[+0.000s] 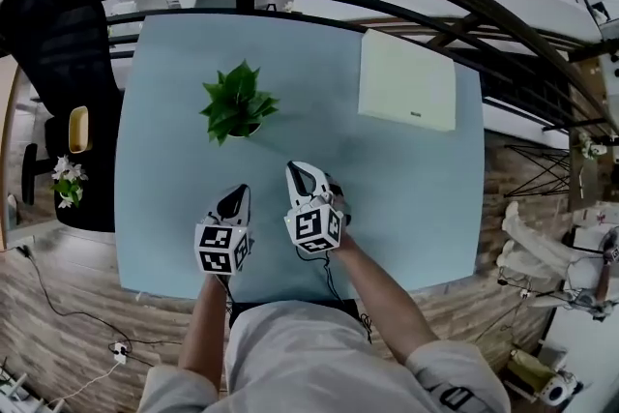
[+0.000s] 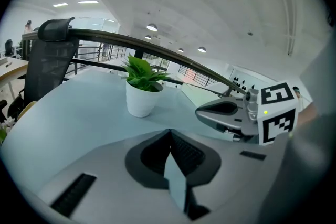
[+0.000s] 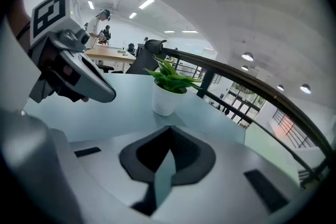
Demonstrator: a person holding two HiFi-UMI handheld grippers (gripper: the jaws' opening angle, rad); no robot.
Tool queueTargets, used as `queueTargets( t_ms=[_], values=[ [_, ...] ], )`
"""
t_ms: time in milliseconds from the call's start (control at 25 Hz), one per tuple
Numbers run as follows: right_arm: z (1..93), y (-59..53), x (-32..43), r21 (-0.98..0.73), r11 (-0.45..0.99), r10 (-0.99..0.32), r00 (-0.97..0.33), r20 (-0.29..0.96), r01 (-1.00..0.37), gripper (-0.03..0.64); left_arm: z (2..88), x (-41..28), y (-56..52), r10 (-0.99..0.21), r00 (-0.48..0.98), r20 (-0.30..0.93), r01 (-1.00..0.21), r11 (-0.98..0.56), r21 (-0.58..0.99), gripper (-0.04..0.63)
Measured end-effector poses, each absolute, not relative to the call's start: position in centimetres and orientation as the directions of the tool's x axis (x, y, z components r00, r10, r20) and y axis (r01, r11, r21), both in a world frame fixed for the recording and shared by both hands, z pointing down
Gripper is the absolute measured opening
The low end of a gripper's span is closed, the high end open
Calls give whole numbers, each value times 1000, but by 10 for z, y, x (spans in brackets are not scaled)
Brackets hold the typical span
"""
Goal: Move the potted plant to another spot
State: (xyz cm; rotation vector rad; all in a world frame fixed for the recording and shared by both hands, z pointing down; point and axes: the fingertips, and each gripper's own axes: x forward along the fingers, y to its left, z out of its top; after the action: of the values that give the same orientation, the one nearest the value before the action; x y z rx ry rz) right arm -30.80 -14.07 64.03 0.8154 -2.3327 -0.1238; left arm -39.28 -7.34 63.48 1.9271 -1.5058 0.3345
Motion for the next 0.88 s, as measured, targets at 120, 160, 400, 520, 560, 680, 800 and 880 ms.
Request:
queueTargets(
  t_ms=[120,160,400,520,560,680,800,880],
  values=[
    [630,-134,-293,255,784,-602,-594,534,-565,3,629,-381,-71,-767,303,566,-935,-124,332,12],
    [626,-133,-288,232,777,-606,-596,526,-585,3,626,-377,-70,-771,301,562,-936,-126,328,12],
    [609,-115,-259,28,733,-590,-615,523,-680,3,601,-350,-67,-789,304,534,-942,-164,294,12],
    [598,-112,-244,12,717,-606,-614,506,-697,3,591,-338,-69,-797,310,518,-941,-177,290,12],
    [594,-111,-239,-1,709,-612,-616,497,-705,3,589,-333,-69,-800,310,514,-940,-178,290,12],
    [579,-107,-219,-46,678,-635,-616,466,-733,3,579,-316,-67,-808,317,497,-937,-184,297,12],
    [561,-106,-198,-46,653,-669,-604,433,-756,3,565,-295,-70,-817,336,468,-930,-209,304,12],
    [550,-108,-183,-43,638,-689,-594,415,-769,3,554,-282,-74,-822,351,449,-925,-230,303,12]
  ],
)
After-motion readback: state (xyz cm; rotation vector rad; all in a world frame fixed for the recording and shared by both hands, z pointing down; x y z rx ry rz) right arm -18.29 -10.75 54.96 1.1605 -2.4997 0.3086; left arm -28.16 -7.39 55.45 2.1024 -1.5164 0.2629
